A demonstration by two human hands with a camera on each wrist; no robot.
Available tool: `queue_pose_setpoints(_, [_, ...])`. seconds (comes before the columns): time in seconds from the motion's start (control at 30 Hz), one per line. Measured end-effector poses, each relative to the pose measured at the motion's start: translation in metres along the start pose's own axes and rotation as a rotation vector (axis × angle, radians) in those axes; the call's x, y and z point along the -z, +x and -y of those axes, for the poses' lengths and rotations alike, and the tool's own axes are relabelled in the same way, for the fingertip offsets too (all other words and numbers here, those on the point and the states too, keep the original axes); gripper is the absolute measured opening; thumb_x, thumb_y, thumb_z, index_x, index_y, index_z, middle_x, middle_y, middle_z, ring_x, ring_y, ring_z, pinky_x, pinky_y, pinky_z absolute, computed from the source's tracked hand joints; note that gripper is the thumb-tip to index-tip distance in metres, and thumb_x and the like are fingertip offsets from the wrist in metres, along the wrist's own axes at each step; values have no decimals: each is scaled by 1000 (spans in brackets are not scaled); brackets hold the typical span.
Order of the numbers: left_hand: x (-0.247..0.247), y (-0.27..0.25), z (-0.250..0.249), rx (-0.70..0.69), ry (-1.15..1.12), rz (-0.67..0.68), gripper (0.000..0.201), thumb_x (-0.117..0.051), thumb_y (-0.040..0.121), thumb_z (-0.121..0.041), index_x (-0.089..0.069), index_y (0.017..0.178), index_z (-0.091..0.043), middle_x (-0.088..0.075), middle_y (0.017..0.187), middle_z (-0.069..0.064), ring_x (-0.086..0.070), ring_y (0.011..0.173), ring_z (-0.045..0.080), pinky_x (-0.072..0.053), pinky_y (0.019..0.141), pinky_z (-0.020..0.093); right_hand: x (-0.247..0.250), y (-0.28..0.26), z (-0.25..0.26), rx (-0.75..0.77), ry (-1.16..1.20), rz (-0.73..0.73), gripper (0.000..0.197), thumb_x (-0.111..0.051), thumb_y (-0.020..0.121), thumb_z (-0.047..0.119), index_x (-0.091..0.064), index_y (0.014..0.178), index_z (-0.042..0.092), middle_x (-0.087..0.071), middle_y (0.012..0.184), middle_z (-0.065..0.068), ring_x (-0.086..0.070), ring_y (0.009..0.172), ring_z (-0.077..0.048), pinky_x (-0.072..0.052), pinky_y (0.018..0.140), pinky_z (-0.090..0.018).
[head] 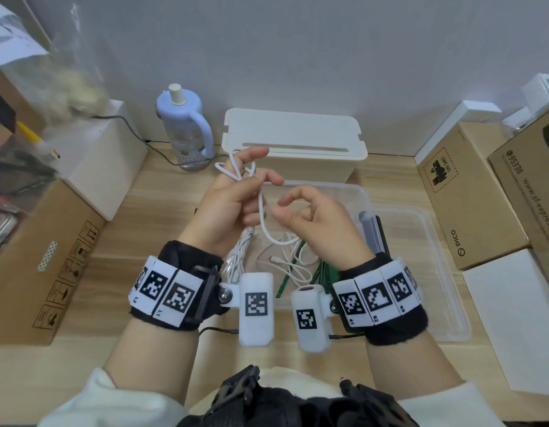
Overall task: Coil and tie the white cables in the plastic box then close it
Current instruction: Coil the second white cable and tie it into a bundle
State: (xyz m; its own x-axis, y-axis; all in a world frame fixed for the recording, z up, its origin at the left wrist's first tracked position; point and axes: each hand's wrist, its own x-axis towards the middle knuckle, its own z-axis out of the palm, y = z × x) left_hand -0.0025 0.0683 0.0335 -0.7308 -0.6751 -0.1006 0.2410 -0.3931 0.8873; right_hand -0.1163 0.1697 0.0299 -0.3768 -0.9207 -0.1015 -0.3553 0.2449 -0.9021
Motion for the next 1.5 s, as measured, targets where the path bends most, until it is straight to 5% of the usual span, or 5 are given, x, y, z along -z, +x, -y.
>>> queue_pose_setpoints(0.67, [-11, -1, 18, 67, 105, 169, 32, -58, 82, -6, -55, 110, -19, -72, 94, 2, -67, 78, 12, -53, 75, 26, -8, 2, 5, 25, -328, 17, 19, -53, 80, 33, -65, 82, 19, -64, 71, 0, -62, 71, -20, -52, 68, -43])
queue_pose_setpoints(0.93, [-5, 4, 4, -142, -233, -134, 51, -33, 96, 2, -26, 142, -19, -47, 73, 0, -50, 47, 4, -52, 58, 21, 0, -4, 4, 12, -173, 153, 40, -50, 84, 51, -55, 117, 29, -52, 49, 20, -46, 51, 7, -33, 53, -15])
queue_pose_setpoints(1.13, [29, 4, -14, -213, -538, -253, 51, -29, 99, -5, -20, 142, -31, -48, 72, -2, -28, 37, 0, -25, 35, 9, 32, -6, -12, -32, -131, 176, 15, -54, 89, 25, -67, 81, 23, -63, 64, 21, -55, 64, 7, -41, 67, -10])
queue_pose_setpoints(1.27, [25, 6, -4, -4, -351, -99, 27, -41, 95, -32, -33, 118, -22, -52, 80, 0, -27, 37, 1, -21, 34, 12, 35, -2, -9, 89, -42, 61, 20, -62, 83, 18, -64, 69, 33, -67, 73, -3, -60, 75, -29, -49, 75, -40])
queue_pose_setpoints(1.5, [-10, -6, 23, 195, 422, 423, 76, -65, 73, -11, -27, 137, -21, -61, 93, -11, -57, 71, -1, -45, 60, 17, 22, 11, 9, 320, -93, -171, 13, -72, 67, 27, -60, 70, 32, -53, 62, 9, -44, 56, -7, -42, 58, -28])
